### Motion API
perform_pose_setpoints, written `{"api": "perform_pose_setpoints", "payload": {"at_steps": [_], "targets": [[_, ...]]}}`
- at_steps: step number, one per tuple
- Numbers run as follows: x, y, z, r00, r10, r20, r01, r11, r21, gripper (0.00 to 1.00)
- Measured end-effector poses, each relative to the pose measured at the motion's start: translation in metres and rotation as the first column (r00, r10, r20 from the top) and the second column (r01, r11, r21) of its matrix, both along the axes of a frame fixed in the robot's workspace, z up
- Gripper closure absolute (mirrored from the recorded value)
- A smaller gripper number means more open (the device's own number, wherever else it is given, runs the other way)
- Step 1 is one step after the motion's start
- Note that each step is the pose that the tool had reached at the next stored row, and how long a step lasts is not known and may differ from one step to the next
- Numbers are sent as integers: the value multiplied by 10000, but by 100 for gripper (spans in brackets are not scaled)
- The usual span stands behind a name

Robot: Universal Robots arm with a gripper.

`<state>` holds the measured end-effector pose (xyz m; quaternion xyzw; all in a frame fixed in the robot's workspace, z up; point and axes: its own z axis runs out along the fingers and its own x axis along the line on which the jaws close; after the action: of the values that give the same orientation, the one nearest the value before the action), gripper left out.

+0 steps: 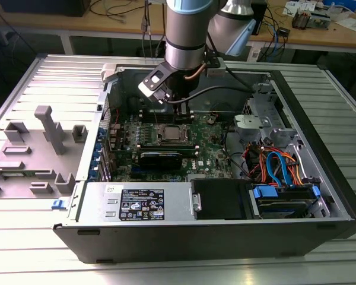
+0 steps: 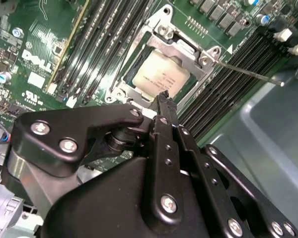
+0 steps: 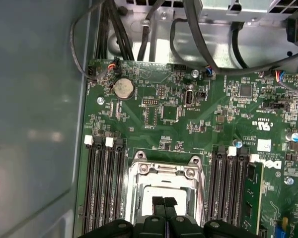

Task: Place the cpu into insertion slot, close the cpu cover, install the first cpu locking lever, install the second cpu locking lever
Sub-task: 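Close the cpu cover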

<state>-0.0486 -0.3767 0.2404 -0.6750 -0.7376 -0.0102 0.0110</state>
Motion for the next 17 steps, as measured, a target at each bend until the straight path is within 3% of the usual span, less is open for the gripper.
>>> {"api": "perform_pose_setpoints", "payload": {"at_steps": [8, 17], "targets": [[-111, 0, -4, 10000, 3, -1, -3, 10000, -1, 89], [-116, 0, -4, 10000, 4, -1, -4, 10000, -1, 89]]}}
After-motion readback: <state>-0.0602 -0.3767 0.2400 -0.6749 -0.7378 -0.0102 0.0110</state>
